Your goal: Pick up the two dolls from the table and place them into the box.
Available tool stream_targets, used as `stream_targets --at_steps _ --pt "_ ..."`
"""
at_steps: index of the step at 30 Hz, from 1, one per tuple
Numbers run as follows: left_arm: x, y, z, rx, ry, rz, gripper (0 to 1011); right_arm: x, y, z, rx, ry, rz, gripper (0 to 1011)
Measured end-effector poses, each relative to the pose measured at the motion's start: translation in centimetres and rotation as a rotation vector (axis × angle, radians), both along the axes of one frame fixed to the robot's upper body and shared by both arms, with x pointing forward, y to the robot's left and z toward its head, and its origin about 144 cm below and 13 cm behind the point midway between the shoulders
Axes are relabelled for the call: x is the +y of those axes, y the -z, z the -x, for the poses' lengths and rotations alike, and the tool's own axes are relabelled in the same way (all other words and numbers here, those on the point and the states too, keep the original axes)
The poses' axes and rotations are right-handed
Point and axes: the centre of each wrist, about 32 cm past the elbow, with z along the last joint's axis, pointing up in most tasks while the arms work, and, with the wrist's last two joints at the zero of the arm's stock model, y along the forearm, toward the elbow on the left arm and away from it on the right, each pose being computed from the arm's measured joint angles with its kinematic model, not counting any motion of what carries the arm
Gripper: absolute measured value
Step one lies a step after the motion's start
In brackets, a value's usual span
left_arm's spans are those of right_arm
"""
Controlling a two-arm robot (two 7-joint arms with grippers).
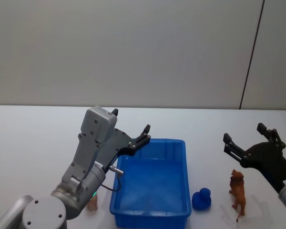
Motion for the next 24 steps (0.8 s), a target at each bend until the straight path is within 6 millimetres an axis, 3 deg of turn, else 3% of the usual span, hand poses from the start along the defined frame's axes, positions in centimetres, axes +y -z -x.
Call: stream_targets --at_steps 24 --pt "0.00 0.00 0.00 0.000 0.000 0.000 1001 0.00 0.00 0.00 0.000 0.000 0.000 1001"
